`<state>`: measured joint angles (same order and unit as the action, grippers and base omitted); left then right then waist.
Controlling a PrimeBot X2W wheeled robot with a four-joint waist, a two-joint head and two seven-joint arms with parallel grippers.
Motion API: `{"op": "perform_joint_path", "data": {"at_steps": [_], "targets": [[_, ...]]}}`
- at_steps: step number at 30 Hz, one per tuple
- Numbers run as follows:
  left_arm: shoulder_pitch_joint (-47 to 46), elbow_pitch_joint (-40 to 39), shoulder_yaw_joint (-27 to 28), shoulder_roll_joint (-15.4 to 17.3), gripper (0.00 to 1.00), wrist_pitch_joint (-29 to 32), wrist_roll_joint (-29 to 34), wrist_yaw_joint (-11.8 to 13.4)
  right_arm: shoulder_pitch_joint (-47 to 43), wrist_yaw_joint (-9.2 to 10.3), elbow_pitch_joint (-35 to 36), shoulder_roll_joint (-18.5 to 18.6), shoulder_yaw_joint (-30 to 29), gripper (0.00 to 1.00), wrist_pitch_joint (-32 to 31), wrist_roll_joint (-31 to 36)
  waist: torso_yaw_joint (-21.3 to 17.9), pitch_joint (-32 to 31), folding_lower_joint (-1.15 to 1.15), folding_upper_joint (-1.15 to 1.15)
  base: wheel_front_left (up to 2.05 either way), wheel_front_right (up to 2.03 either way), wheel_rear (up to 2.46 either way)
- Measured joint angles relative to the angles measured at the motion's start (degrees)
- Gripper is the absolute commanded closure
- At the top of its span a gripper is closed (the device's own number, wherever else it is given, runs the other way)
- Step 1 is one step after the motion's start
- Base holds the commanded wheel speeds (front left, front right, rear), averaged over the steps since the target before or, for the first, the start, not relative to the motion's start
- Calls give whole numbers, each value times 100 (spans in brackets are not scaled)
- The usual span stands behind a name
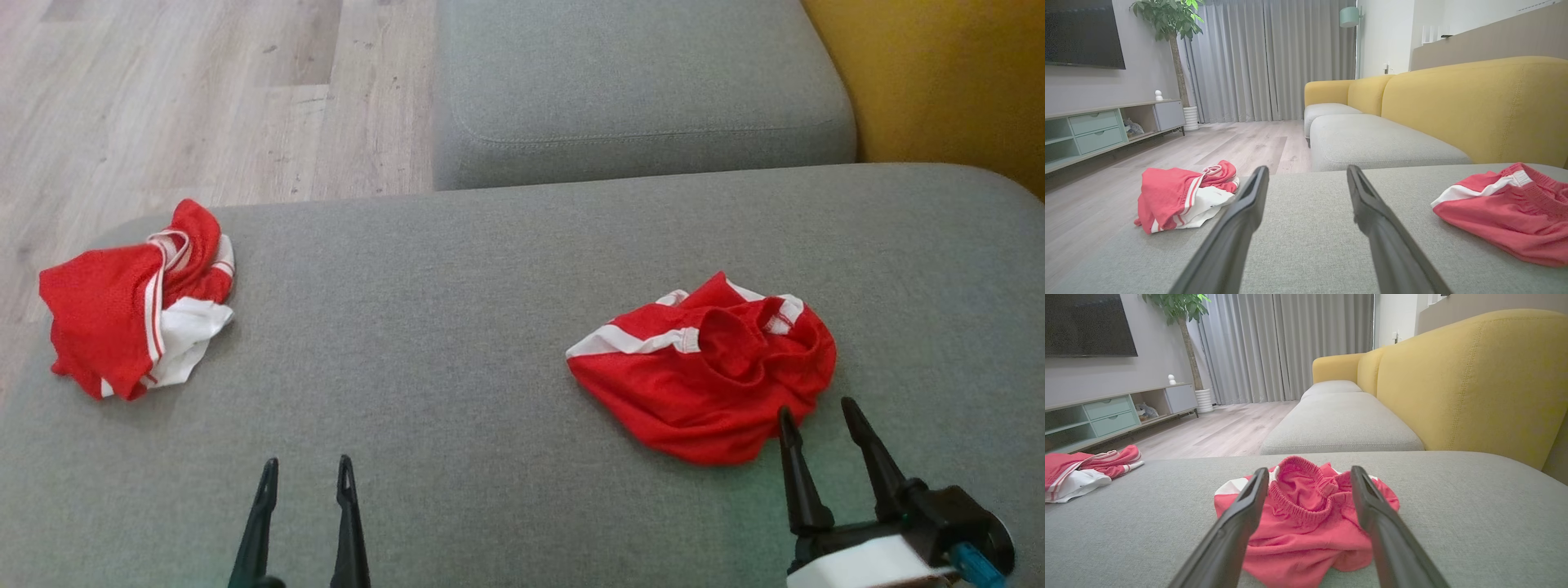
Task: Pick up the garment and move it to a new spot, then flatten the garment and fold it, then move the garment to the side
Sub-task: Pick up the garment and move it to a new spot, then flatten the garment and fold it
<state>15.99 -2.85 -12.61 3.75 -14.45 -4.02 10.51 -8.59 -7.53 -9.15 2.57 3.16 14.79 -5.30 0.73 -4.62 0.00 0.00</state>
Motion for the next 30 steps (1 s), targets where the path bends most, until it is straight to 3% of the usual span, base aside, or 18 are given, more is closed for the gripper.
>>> {"op": "perform_joint_path", "data": {"at_steps": [30], "targets": [[2, 127, -109, -18, 0, 0, 158, 0, -25, 0, -67, 0, 197, 0, 0, -18, -57, -53, 0, 0, 0, 0, 0]]}}
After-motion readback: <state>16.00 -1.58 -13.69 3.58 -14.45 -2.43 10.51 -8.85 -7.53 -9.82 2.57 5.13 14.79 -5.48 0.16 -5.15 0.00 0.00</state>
